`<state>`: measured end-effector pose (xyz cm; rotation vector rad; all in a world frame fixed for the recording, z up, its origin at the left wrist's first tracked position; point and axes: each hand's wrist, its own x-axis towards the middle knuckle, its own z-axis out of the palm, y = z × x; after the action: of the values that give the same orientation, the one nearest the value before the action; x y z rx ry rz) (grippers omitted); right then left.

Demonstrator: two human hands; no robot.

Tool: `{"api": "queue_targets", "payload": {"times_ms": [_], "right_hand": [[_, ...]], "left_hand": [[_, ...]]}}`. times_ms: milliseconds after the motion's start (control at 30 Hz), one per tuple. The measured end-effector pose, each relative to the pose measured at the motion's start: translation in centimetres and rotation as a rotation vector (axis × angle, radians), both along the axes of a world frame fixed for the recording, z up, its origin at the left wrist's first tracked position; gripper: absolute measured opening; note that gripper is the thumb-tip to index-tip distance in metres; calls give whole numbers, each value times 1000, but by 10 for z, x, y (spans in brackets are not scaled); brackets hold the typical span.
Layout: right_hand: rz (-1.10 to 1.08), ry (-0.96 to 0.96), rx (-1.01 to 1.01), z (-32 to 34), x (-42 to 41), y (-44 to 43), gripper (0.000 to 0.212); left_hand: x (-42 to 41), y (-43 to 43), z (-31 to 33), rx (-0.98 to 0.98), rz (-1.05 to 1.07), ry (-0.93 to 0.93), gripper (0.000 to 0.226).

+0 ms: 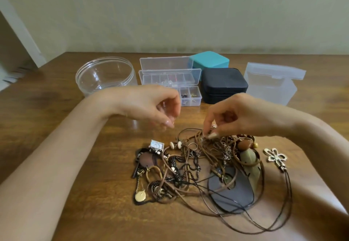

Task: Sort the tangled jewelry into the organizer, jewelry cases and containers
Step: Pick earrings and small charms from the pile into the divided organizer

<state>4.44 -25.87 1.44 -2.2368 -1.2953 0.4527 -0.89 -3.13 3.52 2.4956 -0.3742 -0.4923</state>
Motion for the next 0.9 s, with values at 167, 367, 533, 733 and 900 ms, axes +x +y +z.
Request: {"api": "queue_targets", "payload": {"times_ms": [167,367,533,733,900], "right_hand": [[78,-19,59,-13,-12,15,24],[35,-93,33,-7,-6,8,15],[-204,-95,91,11,14,-17,16],[-362,-62,-60,8,37,-37,12],[-342,36,-208,-2,40,-35,7]], "left_hand": [[-2,1,-5,260,36,251,40],[-3,-1,-7,368,3,250,47],[1,3,-6,177,53,58,28],[12,7,-19,302,179,-314,22],[15,2,-29,425,102,-241,29]]}}
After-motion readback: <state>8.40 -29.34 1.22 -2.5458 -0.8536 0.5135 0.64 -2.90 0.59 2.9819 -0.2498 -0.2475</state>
